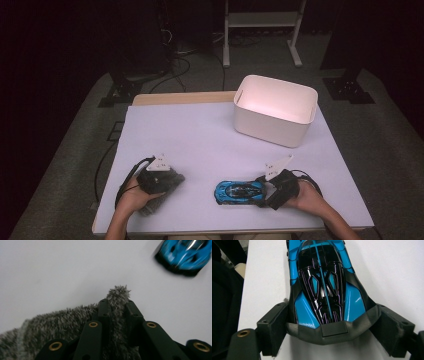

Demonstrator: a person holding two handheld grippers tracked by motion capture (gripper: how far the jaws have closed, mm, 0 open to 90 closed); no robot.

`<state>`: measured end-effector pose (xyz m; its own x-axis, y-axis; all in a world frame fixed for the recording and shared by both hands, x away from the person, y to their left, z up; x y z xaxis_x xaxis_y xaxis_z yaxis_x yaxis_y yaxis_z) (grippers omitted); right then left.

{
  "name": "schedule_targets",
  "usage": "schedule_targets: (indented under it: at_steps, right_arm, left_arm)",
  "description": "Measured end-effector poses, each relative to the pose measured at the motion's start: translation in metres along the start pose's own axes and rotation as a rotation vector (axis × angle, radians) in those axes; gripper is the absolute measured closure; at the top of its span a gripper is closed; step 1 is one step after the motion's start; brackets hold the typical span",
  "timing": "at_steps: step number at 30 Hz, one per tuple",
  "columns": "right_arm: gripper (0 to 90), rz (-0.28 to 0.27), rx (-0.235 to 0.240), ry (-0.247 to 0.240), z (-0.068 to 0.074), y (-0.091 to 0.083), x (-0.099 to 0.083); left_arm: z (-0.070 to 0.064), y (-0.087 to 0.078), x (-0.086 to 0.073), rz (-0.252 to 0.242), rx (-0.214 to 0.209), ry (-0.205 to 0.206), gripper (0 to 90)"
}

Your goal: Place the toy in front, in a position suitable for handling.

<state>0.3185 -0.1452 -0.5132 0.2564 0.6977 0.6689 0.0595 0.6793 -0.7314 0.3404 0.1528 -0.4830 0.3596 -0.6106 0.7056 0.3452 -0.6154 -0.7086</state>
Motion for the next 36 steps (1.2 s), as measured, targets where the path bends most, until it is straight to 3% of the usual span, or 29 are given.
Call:
schedule_targets:
  at_steps: [2, 4, 5, 6, 8, 9, 13, 16, 21, 22, 27, 30, 36]
  right_arm:
    - [18.1, -0.001, 0.004, 0.000, 0.000, 0.000, 0.000]
    - [18.1, -0.003, 0.005, -0.001, 0.000, 0.000, 0.000]
    - [18.1, -0.003, 0.004, -0.001, 0.000, 0.000, 0.000]
    - [18.1, -0.003, 0.003, 0.000, 0.000, 0.000, 0.000]
    - [18.1, -0.004, 0.002, -0.003, 0.000, 0.000, 0.000]
    - [18.1, -0.004, 0.001, -0.002, 0.000, 0.000, 0.000]
    - [18.1, -0.009, 0.001, -0.003, 0.000, 0.000, 0.000]
    - [18.1, -0.013, 0.002, -0.005, 0.000, 0.000, -0.001]
    - [18.2, -0.019, 0.004, -0.007, 0.000, 0.000, -0.001]
    - [18.2, -0.021, 0.006, -0.008, -0.001, 0.000, -0.001]
    - [18.2, -0.022, 0.005, -0.009, -0.001, 0.000, -0.001]
    - [18.2, -0.023, 0.005, -0.009, -0.001, 0.000, -0.001]
    - [18.2, -0.023, 0.003, -0.010, 0.000, 0.000, -0.002]
  left_arm:
    - [-0.013, 0.001, 0.026, -0.074, -0.065, 0.020, 78.7]
    - [-0.023, 0.004, 0.044, -0.103, -0.106, 0.055, 78.7]
    - [-0.023, 0.004, 0.044, -0.103, -0.106, 0.055, 78.7]
    - [-0.034, 0.010, 0.064, -0.129, -0.160, 0.083, 78.7]
    - [-0.046, 0.019, 0.081, -0.136, -0.207, 0.117, 78.7]
    - [-0.046, 0.019, 0.081, -0.136, -0.207, 0.117, 78.6]
    - [-0.067, 0.046, 0.103, -0.111, -0.272, 0.170, 78.6]
    - [-0.082, 0.073, 0.108, -0.055, -0.332, 0.189, 76.6]
    - [-0.092, 0.087, 0.105, -0.011, -0.380, 0.204, 67.7]
    - [-0.094, 0.089, 0.104, 0.000, -0.397, 0.198, 61.3]
    - [-0.096, 0.086, 0.104, 0.008, -0.414, 0.193, 47.5]
    - [-0.094, 0.081, 0.105, 0.008, -0.397, 0.204, 37.6]
    - [-0.088, 0.066, 0.107, -0.004, -0.385, 0.233, 28.0]
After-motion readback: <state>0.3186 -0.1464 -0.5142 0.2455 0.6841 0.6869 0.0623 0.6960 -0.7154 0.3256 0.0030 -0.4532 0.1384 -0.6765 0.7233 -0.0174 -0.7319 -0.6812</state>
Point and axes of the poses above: each handheld gripper's, and its own axes: y roughly forward along the jaws, x roughly out of its top, z roughly to its left, the point moved 8 cm from there along y, roughly forward along the jaws, and after that the axes turned 1 degree about y, right-handed, at the moved point
